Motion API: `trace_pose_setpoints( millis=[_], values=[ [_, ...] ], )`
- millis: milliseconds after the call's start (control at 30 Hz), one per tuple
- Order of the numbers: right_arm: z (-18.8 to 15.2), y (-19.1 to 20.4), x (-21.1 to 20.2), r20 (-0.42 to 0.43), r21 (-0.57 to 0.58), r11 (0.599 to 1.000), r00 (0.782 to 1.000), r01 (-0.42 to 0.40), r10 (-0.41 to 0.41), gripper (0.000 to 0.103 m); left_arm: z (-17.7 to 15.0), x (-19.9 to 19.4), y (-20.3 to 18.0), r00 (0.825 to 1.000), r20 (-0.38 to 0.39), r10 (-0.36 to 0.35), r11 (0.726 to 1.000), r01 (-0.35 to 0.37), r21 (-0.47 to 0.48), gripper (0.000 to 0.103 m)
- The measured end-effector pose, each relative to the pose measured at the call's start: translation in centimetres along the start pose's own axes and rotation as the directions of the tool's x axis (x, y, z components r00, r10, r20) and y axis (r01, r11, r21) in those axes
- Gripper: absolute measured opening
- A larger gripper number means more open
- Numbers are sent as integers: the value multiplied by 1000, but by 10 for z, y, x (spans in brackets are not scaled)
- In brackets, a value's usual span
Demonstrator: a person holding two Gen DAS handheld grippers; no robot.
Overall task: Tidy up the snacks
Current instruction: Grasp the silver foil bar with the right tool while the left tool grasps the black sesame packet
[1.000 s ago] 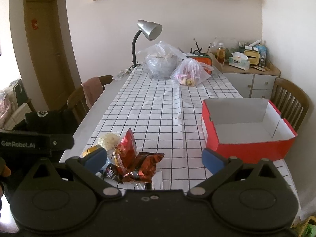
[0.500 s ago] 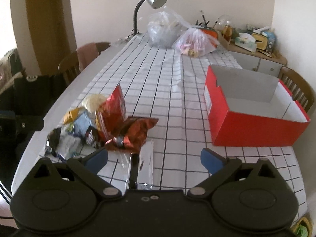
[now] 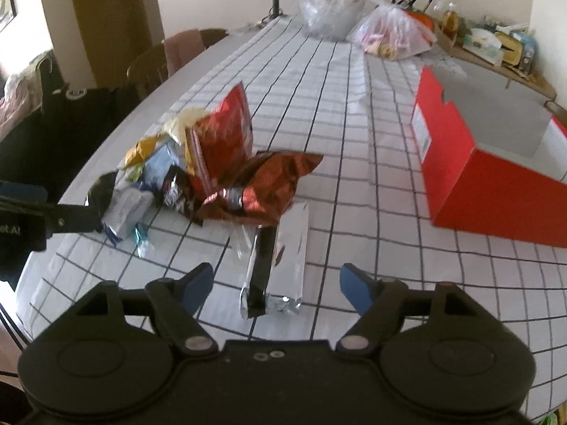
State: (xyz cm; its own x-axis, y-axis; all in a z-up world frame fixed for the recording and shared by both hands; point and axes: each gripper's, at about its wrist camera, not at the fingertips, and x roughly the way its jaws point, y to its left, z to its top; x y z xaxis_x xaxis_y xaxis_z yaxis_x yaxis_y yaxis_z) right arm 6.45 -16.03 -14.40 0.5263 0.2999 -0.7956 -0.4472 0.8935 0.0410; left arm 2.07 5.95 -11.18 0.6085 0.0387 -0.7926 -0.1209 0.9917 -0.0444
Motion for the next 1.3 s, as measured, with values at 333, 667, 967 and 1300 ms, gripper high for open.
trace_pose_setpoints(
  millis=[333,667,967,1300],
  values=[
    [8,-1,27,-27,-23,1000,1000,-8,8,62,4,23,-6,999,-44,15,1000,-16,-19,90],
    [16,-3,43,-45,35,999,999,-26,27,60,20,34,56,996,-62,63,975,-75,-211,88],
    [18,-6,58,-78,49,999,997,-14,18,55,22,75,106,982,-168,-89,898,6,-440,75],
    [19,-7,58,-87,75,997,996,-23,29,42,22,81,109,975,-187,-124,887,24,-460,54]
  ],
)
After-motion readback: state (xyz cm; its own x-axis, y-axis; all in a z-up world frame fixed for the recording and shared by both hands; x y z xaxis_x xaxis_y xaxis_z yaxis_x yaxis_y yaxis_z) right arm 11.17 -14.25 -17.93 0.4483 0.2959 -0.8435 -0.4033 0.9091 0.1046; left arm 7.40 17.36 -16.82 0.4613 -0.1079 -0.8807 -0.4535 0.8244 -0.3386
